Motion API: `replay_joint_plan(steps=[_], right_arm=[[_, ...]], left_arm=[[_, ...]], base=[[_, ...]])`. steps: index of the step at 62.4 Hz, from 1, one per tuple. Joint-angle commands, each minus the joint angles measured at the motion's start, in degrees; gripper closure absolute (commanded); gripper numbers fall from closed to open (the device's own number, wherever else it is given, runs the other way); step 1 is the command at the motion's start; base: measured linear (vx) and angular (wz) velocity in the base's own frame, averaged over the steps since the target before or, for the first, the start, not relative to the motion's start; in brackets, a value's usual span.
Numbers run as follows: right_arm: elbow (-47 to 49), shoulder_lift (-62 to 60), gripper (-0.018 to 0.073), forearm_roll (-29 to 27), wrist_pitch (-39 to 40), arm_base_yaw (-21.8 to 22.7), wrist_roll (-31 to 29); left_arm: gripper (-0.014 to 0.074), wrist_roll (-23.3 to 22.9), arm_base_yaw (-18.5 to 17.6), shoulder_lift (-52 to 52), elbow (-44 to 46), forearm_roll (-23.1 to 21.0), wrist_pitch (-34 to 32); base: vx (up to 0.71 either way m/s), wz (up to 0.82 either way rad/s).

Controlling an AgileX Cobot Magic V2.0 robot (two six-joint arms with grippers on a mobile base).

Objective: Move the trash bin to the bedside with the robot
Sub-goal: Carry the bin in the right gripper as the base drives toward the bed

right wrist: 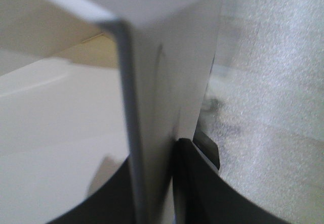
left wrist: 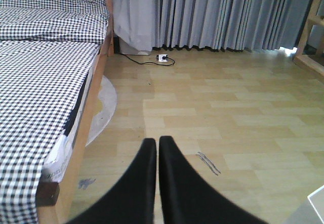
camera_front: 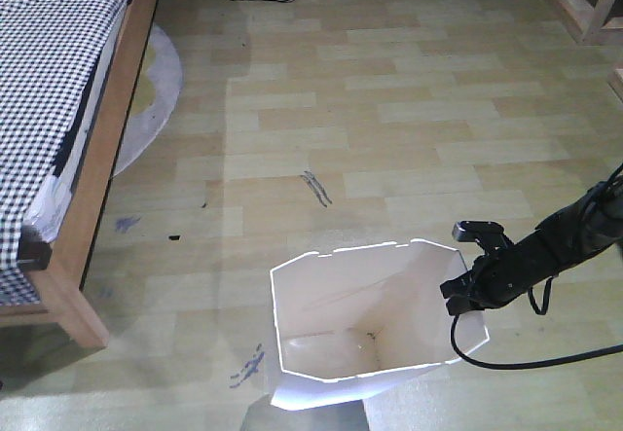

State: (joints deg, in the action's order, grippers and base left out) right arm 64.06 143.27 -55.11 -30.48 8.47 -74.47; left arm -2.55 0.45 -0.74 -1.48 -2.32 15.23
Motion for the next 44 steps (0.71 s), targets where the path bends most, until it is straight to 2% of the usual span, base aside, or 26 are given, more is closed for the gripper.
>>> replay_joint_plan(steps=[1, 44], right_arm=[[0.74, -4.49, 0.0564, -3.27, -9.40, 0.17, -0.47], [0.74, -4.49, 0.0564, -3.27, -9.40, 0.17, -0.47]], left_arm=[[0.0602, -0.32, -0.01, -0.82, -1.07, -0.25, -3.96], [0.0602, -0.32, -0.01, -0.82, -1.07, -0.25, -3.96]], base=[[0.31, -0.05], [0.33, -0.03]])
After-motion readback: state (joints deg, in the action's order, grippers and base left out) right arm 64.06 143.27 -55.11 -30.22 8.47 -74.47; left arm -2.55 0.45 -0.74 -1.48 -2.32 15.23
